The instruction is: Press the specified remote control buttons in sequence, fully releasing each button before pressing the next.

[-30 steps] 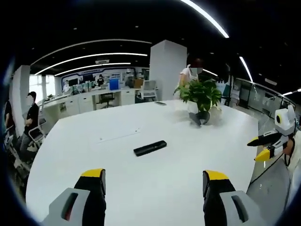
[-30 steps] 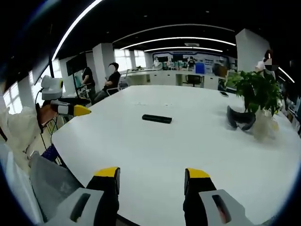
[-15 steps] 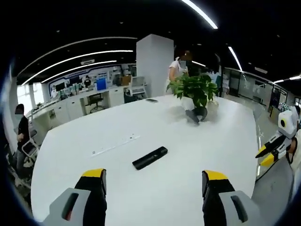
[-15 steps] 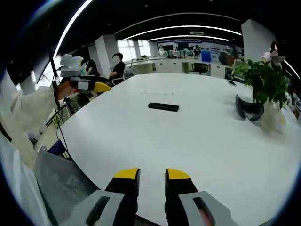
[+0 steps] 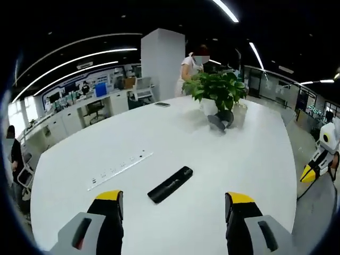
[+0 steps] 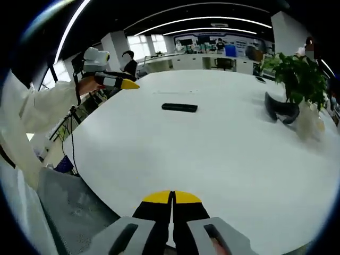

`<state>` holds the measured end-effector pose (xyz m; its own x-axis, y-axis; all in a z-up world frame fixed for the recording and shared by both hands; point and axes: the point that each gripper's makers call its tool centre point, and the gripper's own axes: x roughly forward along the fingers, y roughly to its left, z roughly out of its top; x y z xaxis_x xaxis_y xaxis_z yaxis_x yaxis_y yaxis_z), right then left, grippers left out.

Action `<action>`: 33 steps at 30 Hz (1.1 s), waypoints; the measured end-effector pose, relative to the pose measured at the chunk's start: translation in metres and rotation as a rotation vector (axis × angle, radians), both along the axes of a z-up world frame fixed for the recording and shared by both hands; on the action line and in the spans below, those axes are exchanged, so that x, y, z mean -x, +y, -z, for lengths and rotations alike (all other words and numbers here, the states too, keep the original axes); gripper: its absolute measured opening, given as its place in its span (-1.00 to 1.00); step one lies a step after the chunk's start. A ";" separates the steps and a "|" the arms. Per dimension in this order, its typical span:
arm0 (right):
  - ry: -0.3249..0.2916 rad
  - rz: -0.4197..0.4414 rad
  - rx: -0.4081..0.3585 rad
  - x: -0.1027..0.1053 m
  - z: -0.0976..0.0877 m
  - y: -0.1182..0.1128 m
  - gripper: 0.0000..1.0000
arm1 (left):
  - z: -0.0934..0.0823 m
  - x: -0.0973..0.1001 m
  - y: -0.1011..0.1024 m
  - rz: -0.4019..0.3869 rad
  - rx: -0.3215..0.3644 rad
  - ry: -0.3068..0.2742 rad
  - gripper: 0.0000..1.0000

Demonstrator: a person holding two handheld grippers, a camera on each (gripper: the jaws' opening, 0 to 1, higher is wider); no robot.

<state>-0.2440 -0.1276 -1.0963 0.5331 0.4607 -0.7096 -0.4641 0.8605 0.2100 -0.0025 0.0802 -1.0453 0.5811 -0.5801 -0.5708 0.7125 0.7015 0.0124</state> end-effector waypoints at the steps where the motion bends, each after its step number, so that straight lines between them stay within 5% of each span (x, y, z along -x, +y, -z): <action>1: 0.010 -0.002 0.005 0.000 0.003 0.000 -1.00 | 0.005 -0.004 -0.003 0.012 -0.006 0.009 0.61; 18: 0.133 -0.006 0.002 0.004 0.023 -0.002 -1.00 | 0.079 -0.061 -0.024 0.147 -0.159 0.109 0.39; 33: 0.173 -0.008 0.006 -0.002 0.032 0.001 -1.00 | 0.115 -0.082 -0.039 0.293 -0.242 0.197 0.08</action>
